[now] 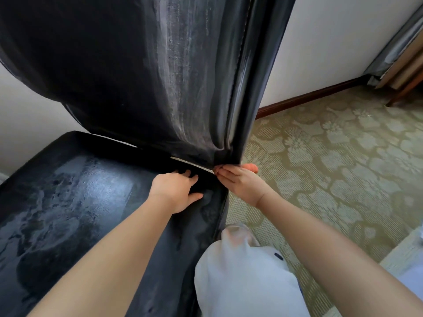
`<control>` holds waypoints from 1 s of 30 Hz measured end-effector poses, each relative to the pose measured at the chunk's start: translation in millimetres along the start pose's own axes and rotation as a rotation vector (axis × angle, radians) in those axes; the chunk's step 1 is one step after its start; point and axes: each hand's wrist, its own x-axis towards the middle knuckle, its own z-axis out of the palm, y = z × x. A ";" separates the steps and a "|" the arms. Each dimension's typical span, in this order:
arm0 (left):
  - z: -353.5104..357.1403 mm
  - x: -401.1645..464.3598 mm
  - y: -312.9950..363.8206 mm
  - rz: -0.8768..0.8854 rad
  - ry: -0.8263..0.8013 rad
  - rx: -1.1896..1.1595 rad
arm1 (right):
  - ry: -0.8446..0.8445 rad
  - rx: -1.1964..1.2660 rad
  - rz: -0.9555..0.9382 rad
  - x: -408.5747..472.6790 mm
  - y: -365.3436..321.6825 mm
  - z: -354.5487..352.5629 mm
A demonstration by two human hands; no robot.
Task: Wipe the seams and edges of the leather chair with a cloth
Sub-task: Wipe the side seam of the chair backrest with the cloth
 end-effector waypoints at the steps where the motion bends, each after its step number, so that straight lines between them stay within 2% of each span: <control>1: -0.5 0.6 -0.9 -0.004 0.003 0.003 | 0.038 0.027 0.036 3.1 -2.3 1.1; 3: -2.1 0.9 -0.9 -0.006 0.001 0.003 | -0.033 0.109 0.098 7.1 -7.1 -3.9; 5: -1.4 -0.1 0.6 -0.008 -0.002 -0.004 | -0.264 0.200 0.160 7.5 -7.4 -6.1; 7: 2.9 -2.4 4.3 -0.015 -0.016 -0.024 | -0.305 0.214 0.224 4.4 -11.5 -7.5; 8: 6.1 -3.3 6.6 -0.024 -0.028 -0.037 | -0.290 0.189 0.226 4.4 -13.9 -13.3; 11: 10.8 -8.1 14.6 -0.052 -0.079 -0.070 | 0.006 0.087 0.164 7.4 -19.6 -33.3; 13: 6.6 -15.5 20.4 -0.037 -0.104 -0.053 | 0.094 0.008 0.131 13.5 -15.4 -44.6; 20: -20.9 -54.2 31.7 0.064 -0.032 0.086 | -0.025 -0.242 -0.108 19.5 4.3 -107.1; 25: -62.1 -86.0 28.4 0.034 0.132 0.098 | 0.064 -0.376 -0.241 31.5 9.4 -162.7; 28: -87.7 -104.9 30.1 0.035 0.215 0.096 | 0.144 -0.433 -0.233 45.6 14.9 -205.4; 30: -102.8 -115.7 29.6 0.036 0.266 0.100 | 0.184 -0.447 -0.146 57.0 21.9 -236.3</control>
